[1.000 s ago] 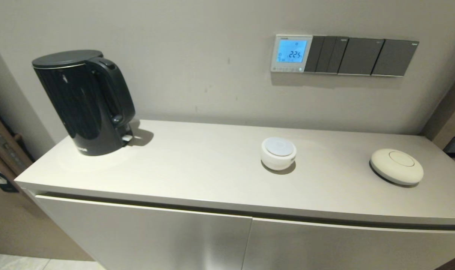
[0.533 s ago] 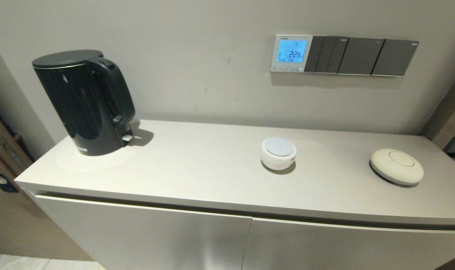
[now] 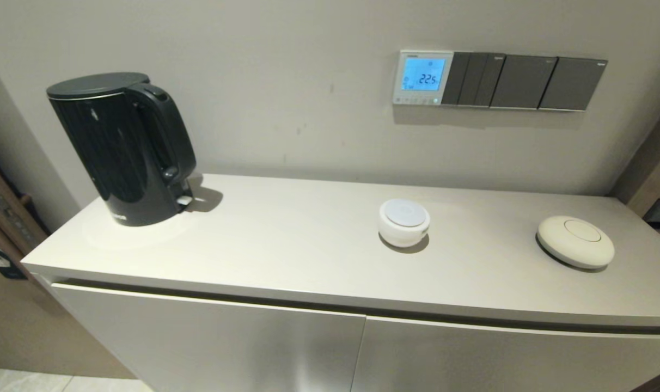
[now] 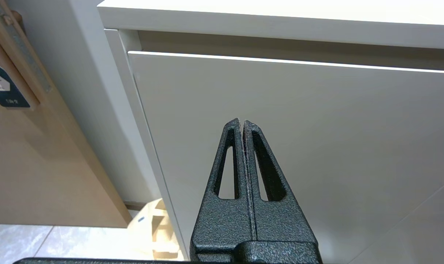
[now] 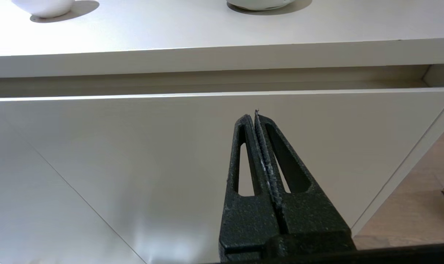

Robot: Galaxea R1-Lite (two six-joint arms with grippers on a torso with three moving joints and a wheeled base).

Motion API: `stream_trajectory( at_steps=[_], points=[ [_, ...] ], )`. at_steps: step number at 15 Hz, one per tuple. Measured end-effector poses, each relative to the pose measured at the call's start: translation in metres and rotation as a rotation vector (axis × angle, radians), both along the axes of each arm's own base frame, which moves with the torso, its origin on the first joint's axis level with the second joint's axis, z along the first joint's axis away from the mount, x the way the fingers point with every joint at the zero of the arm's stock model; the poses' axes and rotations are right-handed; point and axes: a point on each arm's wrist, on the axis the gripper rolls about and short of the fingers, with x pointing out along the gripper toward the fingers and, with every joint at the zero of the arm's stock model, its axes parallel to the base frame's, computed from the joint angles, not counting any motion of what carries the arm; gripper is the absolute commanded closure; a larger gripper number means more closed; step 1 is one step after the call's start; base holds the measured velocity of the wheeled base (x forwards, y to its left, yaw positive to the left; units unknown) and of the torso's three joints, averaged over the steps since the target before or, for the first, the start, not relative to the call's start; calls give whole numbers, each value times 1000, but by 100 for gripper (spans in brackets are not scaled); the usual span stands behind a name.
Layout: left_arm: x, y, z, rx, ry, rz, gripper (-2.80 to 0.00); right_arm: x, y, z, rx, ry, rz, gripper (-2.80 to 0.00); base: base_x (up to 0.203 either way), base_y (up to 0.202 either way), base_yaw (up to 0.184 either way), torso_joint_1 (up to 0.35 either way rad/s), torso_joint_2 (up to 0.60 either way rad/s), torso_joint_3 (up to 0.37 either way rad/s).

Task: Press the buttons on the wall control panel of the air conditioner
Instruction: Turn off the central air conditioner

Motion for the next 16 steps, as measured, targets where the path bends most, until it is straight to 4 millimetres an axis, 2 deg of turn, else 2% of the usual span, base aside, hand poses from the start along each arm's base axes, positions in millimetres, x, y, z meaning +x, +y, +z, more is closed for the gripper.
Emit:
stream_trajectory(
  at_steps=[16],
  points=[
    [0,0,0,0,0,-1,0,0,0,0,32,1,-10,0,0,0,0,0,0,0]
  ],
)
